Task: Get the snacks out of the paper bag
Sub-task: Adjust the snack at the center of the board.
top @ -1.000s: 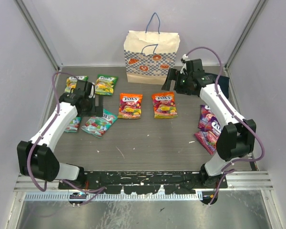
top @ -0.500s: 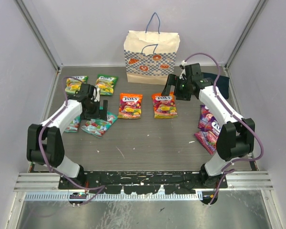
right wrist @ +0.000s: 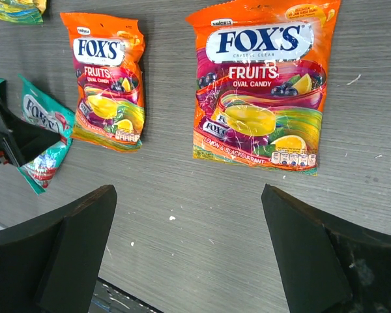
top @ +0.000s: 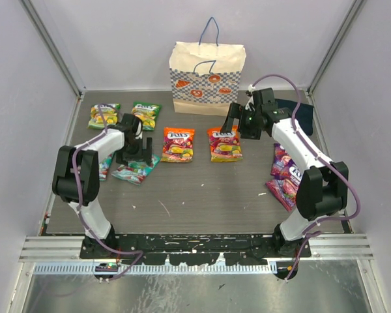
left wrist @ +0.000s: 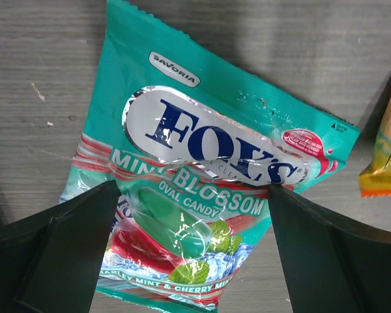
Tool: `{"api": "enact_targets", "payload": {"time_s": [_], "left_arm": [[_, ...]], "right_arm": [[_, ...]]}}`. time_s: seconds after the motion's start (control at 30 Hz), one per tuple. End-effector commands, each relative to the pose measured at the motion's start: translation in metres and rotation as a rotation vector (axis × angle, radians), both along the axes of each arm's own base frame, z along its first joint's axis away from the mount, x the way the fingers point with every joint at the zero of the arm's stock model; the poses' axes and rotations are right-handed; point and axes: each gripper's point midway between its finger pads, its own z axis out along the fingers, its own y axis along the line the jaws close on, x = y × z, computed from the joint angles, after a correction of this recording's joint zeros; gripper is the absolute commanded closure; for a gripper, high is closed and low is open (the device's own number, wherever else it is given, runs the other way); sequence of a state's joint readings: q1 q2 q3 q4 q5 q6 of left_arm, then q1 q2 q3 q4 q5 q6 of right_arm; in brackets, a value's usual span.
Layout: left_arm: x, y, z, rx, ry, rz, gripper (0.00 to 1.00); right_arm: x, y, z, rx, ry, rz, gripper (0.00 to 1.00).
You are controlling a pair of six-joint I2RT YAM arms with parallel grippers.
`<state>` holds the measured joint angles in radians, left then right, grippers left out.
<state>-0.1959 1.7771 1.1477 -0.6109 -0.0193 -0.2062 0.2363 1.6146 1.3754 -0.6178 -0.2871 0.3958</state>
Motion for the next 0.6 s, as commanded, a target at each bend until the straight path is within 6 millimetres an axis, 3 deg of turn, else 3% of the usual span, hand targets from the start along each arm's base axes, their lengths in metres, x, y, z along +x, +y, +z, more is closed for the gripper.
{"api": "enact_targets", "payload": {"time_s": [0.0, 0.2, 0.33, 0.57], "left_arm": [[0.001, 0.015, -0.025, 0.094, 0.074, 0.138, 0.0], [0.009, 0.022, -0.017, 0.136, 0.112, 0.331, 0.02], [0.018, 0.017, -0.008, 0.11, 0.127, 0.426, 0.02], [0.044, 0.013, -0.002, 0.098, 0.107, 0.482, 0.02]], "right_arm": [[-0.001, 0.003, 0.03, 0.028, -0.089, 0.005, 0.0], [-0.007, 0.0, 0.029, 0.027, -0.089, -0.001, 0.0], [-0.008, 0.0, 0.031, 0.027, -0.098, -0.002, 0.0], [-0.008, 0.0, 0.037, 0.029, -0.113, 0.001, 0.0]]}}
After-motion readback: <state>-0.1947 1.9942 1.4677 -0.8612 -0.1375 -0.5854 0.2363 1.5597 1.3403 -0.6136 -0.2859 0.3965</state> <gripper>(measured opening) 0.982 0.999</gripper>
